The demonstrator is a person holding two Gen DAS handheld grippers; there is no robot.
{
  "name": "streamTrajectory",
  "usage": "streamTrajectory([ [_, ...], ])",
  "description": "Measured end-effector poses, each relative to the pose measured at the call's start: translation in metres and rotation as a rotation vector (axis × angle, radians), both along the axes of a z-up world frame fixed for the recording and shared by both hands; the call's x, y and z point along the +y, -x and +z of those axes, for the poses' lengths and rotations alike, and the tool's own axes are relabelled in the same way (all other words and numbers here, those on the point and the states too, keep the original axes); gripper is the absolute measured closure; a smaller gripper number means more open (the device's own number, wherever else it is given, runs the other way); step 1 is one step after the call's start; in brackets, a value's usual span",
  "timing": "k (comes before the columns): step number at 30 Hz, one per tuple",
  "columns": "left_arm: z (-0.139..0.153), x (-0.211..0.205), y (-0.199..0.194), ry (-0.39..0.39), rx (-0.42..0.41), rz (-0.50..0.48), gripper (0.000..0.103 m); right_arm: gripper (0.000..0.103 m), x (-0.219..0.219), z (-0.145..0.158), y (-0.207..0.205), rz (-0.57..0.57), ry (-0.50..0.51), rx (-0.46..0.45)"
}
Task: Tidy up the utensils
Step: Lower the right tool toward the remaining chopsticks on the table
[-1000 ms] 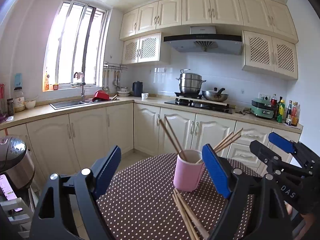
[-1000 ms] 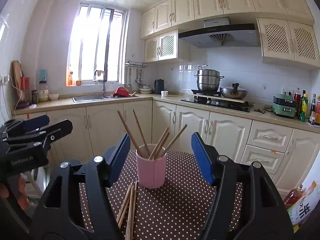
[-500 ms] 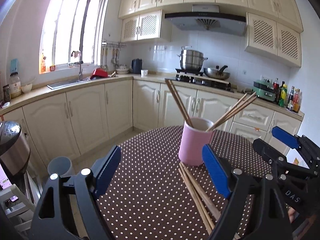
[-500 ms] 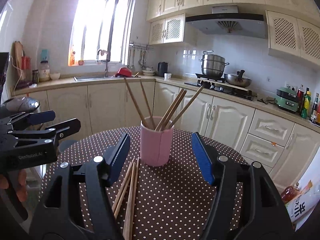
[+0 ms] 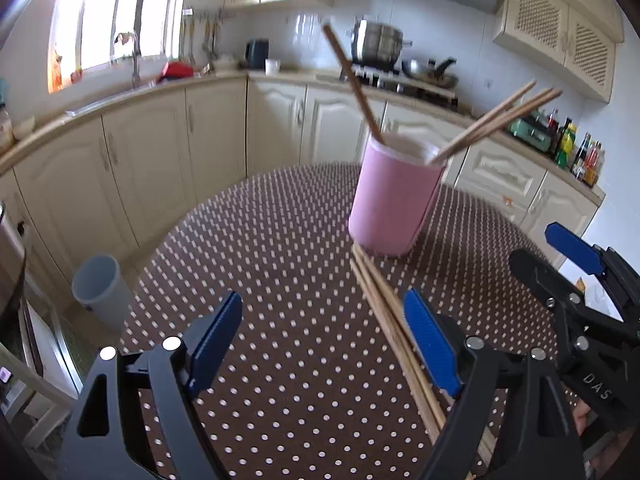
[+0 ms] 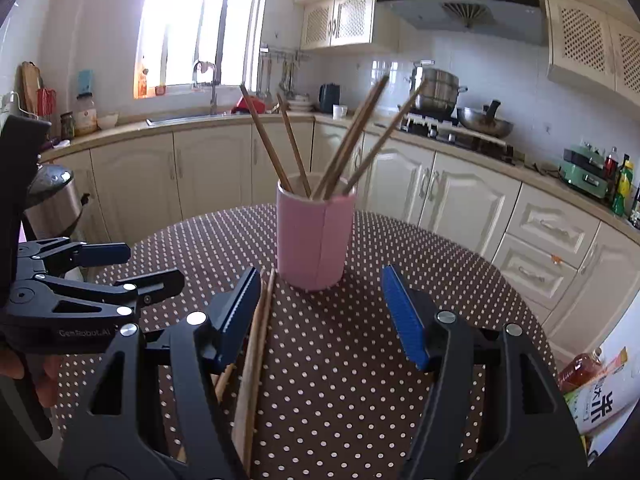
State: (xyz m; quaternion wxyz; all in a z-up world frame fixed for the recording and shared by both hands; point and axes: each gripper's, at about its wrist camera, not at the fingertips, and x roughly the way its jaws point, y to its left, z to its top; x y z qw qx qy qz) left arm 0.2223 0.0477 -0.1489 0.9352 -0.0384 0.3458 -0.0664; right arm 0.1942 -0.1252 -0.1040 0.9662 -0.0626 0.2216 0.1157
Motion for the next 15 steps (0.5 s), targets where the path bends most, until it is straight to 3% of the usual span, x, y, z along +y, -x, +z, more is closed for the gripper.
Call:
streamTrajectory([
  [15, -0.048, -0.038, -0.046, -0.09, 0.202, -0.053, 0.021, 0.04, -0.017, -0.031, -0.024, 0.001, -0.039, 0.15],
])
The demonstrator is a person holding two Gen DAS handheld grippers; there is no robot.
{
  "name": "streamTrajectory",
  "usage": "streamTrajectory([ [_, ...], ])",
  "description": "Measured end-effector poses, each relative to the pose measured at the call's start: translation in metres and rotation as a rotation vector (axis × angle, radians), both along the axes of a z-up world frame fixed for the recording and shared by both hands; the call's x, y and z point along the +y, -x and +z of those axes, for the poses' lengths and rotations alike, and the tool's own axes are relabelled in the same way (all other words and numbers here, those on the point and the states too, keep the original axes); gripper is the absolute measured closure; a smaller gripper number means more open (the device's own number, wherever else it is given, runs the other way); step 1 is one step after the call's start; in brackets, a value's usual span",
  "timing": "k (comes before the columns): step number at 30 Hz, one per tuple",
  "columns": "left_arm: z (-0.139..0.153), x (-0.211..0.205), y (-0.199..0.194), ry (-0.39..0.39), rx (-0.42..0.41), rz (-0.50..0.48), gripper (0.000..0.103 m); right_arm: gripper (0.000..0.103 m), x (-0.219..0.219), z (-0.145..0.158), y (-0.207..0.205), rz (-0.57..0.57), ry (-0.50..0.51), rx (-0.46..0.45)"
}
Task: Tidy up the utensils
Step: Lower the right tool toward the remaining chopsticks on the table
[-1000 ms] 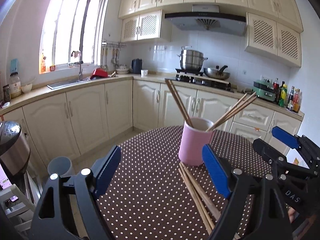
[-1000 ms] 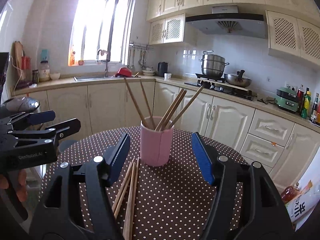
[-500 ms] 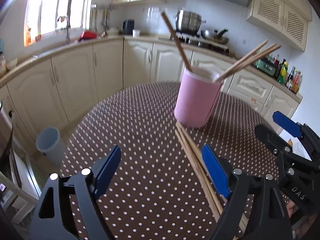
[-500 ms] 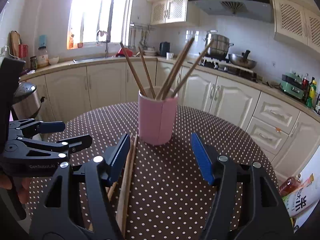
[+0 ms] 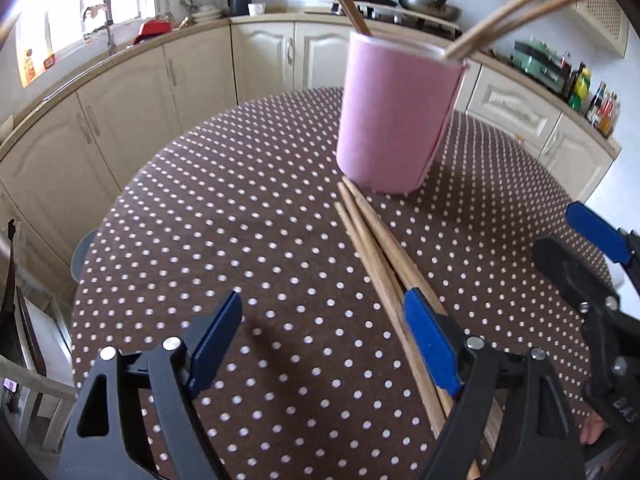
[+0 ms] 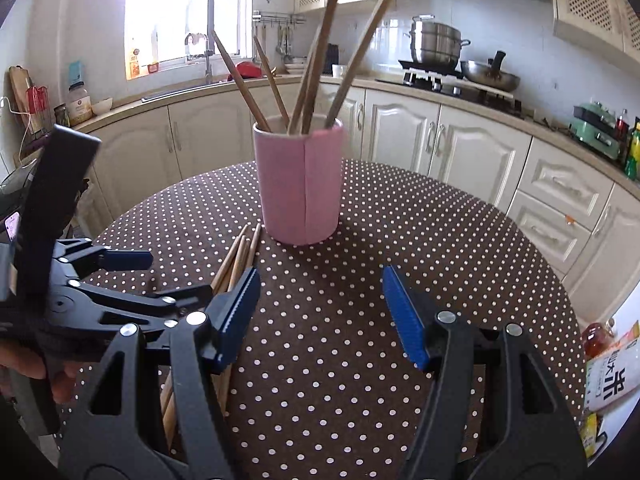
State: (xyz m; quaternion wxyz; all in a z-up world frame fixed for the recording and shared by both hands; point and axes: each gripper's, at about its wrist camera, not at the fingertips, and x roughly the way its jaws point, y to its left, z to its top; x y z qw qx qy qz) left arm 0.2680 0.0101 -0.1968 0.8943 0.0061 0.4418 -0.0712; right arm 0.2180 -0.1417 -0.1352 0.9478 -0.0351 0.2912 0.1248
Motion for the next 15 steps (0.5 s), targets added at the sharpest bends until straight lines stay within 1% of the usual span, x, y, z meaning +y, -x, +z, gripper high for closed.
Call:
streamTrajectory([
  [3, 0.0, -0.002, -0.004, -0.014, 0.004, 0.018, 0.021, 0.04, -0.002, 0.0, -0.003, -0.001, -0.012, 0.011],
  [8, -0.002, 0.011, -0.01, -0.031, 0.022, 0.046, 0.021, 0.039, -0.005, -0.002, -0.008, 0.01, -0.023, 0.032],
  [10, -0.003, 0.014, -0.011, -0.068, 0.028, 0.063, 0.021, 0.039, -0.005, -0.004, -0.01, 0.018, -0.028, 0.047],
  [11, -0.004, 0.015, -0.012, -0.073, 0.028, 0.066, 0.021, 0.039, -0.004, -0.004, -0.011, 0.021, -0.028, 0.053],
  [15, -0.003, 0.017, -0.019, -0.076, 0.037, 0.07, 0.021, 0.039, 0.0, -0.006, -0.015, 0.037, -0.02, 0.07],
])
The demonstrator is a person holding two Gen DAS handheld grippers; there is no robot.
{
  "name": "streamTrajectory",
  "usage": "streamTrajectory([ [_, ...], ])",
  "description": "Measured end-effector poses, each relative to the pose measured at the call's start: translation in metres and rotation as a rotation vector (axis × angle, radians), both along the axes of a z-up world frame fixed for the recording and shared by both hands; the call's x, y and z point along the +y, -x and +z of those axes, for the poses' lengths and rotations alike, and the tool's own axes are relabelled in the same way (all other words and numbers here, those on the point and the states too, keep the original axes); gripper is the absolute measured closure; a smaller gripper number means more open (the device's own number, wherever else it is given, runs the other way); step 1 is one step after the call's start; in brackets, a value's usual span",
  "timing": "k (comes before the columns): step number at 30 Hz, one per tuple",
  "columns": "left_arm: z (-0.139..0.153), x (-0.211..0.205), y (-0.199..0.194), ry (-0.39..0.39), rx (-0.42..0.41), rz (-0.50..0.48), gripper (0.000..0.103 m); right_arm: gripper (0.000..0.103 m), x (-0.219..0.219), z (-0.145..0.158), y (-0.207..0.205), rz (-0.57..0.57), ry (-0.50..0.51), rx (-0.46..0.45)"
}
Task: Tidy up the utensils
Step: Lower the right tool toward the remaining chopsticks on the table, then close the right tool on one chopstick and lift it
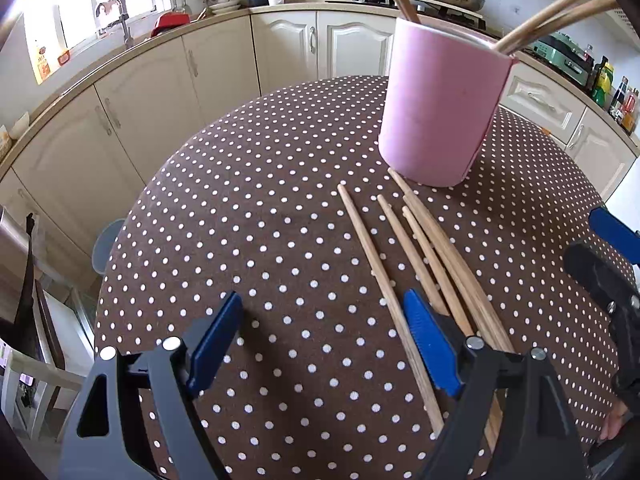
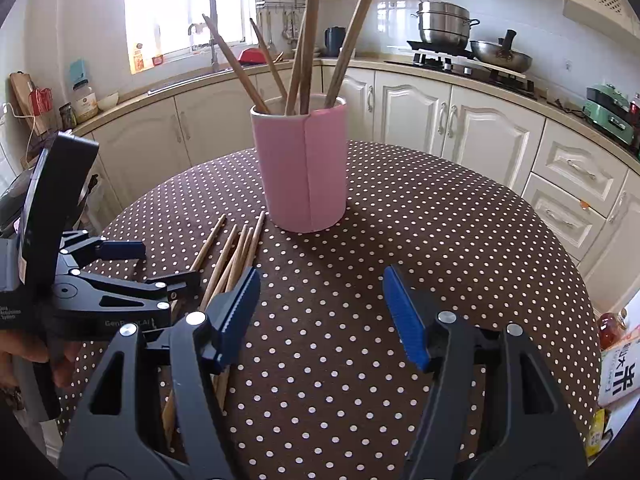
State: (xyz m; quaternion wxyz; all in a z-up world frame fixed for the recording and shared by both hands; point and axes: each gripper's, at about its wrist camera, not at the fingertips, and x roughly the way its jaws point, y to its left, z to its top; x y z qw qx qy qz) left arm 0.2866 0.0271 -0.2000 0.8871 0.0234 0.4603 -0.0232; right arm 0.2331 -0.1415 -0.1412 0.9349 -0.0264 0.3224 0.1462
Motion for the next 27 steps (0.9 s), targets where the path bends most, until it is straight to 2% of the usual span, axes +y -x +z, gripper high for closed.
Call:
streamTrajectory([
  [8, 0.003, -0.005, -0.033, -0.014, 0.002, -0.01, 0.022, 0.039, 0.019, -0.006, -0.024, 0.057, 0.019, 0.075],
  [10, 0.003, -0.004, -0.038, -0.006, -0.002, -0.011, 0.029, 0.039, 0.026, -0.009, -0.03, 0.07, 0.038, 0.096],
  [11, 0.004, -0.004, -0.039, -0.006, -0.007, -0.014, 0.037, 0.04, 0.029, -0.01, -0.033, 0.072, 0.047, 0.105],
  [17, 0.006, 0.003, -0.043, 0.002, -0.016, -0.048, 0.064, 0.04, 0.045, -0.02, -0.043, 0.096, 0.079, 0.155],
  [20, 0.007, 0.007, -0.044, 0.009, -0.016, -0.058, 0.074, 0.05, 0.051, -0.023, -0.048, 0.095, 0.089, 0.177],
  [21, 0.006, 0.007, -0.044, 0.011, -0.015, -0.063, 0.078, 0.051, 0.052, -0.024, -0.052, 0.087, 0.091, 0.184],
  [25, 0.006, 0.007, -0.046, 0.022, -0.011, -0.072, 0.084, 0.052, 0.054, -0.027, -0.057, 0.084, 0.076, 0.21],
  [27, 0.006, 0.006, -0.047, 0.027, -0.012, -0.072, 0.089, 0.058, 0.054, -0.027, -0.062, 0.095, 0.068, 0.22],
])
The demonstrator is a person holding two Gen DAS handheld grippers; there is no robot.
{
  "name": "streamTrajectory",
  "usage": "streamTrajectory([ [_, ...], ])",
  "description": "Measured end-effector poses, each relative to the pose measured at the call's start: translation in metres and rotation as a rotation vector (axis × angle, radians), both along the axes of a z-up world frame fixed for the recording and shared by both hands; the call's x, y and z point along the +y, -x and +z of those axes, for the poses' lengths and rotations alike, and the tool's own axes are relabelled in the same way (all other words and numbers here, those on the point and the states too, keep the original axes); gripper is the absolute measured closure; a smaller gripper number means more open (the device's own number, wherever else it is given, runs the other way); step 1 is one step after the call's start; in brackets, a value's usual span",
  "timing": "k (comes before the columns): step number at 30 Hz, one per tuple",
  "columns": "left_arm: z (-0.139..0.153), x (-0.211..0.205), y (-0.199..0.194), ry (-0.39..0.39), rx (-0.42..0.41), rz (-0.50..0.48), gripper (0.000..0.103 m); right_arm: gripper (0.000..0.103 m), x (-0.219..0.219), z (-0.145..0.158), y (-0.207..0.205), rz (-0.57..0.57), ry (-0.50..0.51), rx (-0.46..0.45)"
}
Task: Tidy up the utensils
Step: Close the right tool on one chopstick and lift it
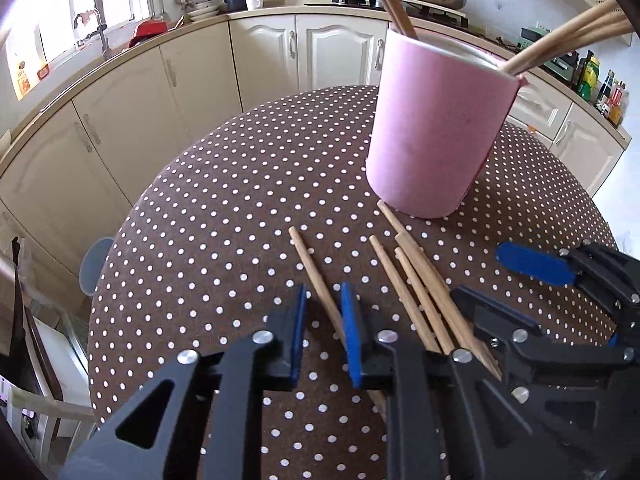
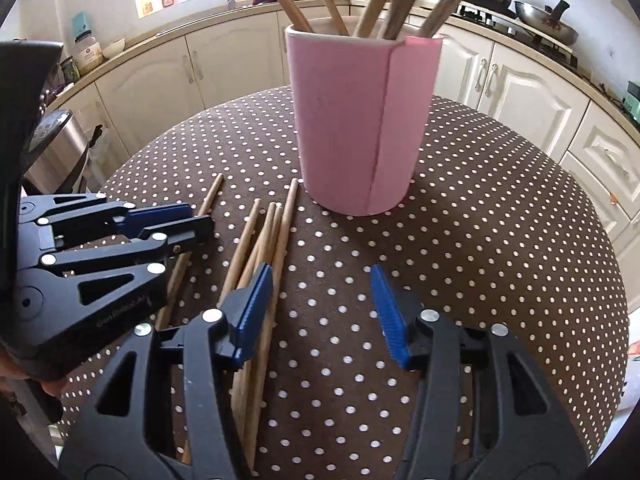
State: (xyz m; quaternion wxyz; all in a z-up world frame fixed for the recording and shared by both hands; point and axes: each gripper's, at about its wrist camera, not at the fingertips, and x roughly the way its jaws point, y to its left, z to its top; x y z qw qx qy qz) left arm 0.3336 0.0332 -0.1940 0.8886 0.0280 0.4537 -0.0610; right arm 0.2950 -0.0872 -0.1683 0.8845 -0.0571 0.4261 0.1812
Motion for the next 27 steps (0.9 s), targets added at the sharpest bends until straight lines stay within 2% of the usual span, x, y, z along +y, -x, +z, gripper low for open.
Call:
streamTrajectory([
  [2, 0.0, -0.003, 0.0, -0.003, 0.0, -0.004, 0.09, 0.065, 0.005, 0.0, -0.005, 0.015, -0.002, 0.018],
  [8, -0.001, -0.004, -0.002, 0.022, 0.002, -0.003, 0.092, 0.074, 0.022, -0.001, -0.023, 0.033, 0.036, 0.051],
  [9, -0.001, -0.004, -0.003, 0.028, 0.001, -0.002, 0.093, 0.084, 0.023, 0.0, -0.027, 0.032, 0.038, 0.059],
  [11, -0.001, -0.003, -0.004, 0.036, 0.0, 0.005, 0.095, 0.096, 0.027, 0.001, -0.032, 0.038, 0.042, 0.068],
  [19, 0.009, 0.003, 0.011, 0.086, -0.013, 0.001, 0.097, 0.097, 0.015, 0.009, -0.016, 0.066, -0.017, 0.087],
  [27, 0.055, -0.001, 0.042, 0.115, -0.111, -0.027, 0.097, 0.097, -0.007, 0.046, 0.015, 0.099, -0.098, 0.026],
])
